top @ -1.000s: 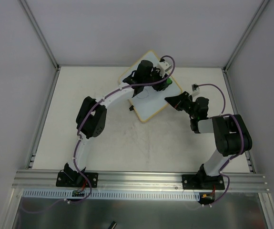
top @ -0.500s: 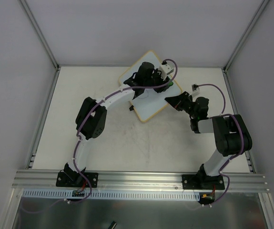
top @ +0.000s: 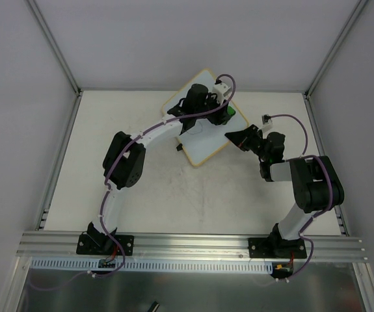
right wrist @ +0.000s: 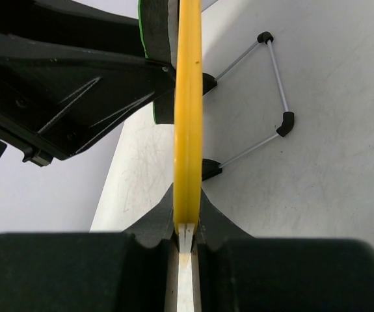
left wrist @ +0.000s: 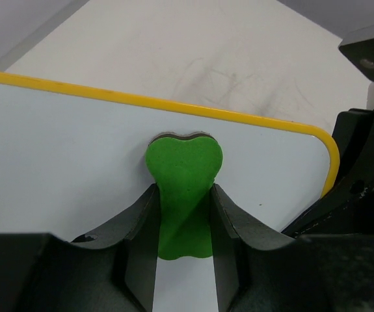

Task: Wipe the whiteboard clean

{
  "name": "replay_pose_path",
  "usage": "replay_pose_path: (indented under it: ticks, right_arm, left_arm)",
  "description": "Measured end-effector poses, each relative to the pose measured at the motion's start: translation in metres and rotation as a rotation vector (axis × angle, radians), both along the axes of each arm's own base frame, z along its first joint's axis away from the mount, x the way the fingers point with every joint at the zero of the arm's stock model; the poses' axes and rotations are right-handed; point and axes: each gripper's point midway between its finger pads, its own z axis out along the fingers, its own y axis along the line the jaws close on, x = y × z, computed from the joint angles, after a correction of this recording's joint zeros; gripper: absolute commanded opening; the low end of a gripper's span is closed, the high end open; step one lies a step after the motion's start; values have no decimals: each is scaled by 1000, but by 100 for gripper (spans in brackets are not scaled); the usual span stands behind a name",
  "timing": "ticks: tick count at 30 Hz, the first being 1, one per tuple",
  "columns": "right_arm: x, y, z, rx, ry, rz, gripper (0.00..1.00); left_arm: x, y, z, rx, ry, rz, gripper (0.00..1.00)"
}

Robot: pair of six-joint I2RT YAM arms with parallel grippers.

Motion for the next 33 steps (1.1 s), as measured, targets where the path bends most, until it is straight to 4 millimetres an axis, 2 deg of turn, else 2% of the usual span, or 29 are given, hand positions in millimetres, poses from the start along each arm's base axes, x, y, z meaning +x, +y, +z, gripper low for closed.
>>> replay_pose_path:
  ticks: [6, 15, 20, 25, 33]
  right_arm:
    - [0, 0, 0, 3, 2, 0, 0]
    - [-1, 2, 2, 5, -7, 8, 0]
    - [-1, 2, 2, 4, -9, 9, 0]
    - [-1, 2, 3, 2, -17, 10, 0]
    - [-1, 4, 5, -3, -33, 17, 0]
  left_arm:
    - [18, 17, -2, -113, 153, 66, 0]
    - [67, 80, -23, -208, 330, 289, 0]
    - [77, 103, -35, -258, 426, 382, 1]
    - [87, 135, -53, -319, 532, 522, 2]
    - [90, 181, -82, -394, 696, 684, 0]
